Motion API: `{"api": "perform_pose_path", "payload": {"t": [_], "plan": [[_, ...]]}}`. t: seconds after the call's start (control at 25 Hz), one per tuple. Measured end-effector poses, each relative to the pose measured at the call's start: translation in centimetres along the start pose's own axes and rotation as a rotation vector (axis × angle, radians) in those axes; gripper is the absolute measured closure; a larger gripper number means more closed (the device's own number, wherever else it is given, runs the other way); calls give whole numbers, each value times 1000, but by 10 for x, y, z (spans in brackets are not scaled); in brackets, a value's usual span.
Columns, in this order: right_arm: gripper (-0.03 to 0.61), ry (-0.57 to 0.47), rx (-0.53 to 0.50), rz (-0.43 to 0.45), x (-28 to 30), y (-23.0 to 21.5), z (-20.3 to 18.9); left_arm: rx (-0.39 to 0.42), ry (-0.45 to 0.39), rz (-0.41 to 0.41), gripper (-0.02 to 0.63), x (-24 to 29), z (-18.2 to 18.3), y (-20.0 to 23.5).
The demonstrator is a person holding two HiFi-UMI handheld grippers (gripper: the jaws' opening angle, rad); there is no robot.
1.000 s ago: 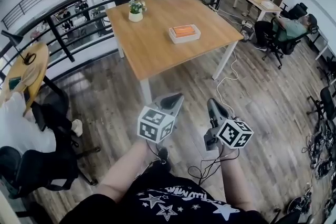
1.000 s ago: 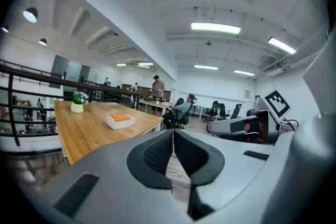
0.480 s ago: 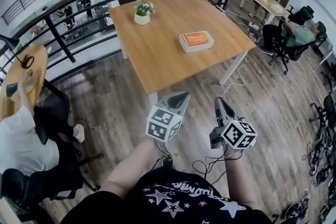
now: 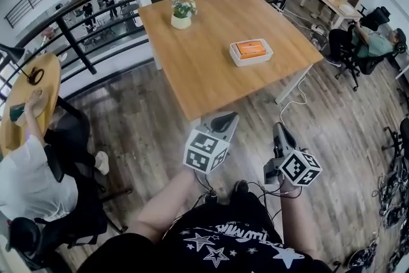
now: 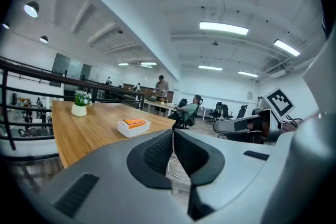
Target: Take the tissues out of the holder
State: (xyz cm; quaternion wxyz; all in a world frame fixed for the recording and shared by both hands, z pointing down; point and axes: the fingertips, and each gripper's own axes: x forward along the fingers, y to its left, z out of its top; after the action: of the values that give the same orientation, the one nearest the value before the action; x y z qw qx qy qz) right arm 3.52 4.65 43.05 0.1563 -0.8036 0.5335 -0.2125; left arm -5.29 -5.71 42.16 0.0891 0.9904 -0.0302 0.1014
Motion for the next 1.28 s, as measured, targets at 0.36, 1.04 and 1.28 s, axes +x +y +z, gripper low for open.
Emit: {"api": "perform_pose_path", "payload": {"t": [0.36,1.04,1.28], "plan": [[561,36,-21,93,60,-13,12,23,4,41,595,39,8,21],[561,126,-36,279,205,-123,107,21,-13,240,595,202,62,72],[561,161,-60,369,255,-149,131,-6,-13,340,595,243,68,94]]}}
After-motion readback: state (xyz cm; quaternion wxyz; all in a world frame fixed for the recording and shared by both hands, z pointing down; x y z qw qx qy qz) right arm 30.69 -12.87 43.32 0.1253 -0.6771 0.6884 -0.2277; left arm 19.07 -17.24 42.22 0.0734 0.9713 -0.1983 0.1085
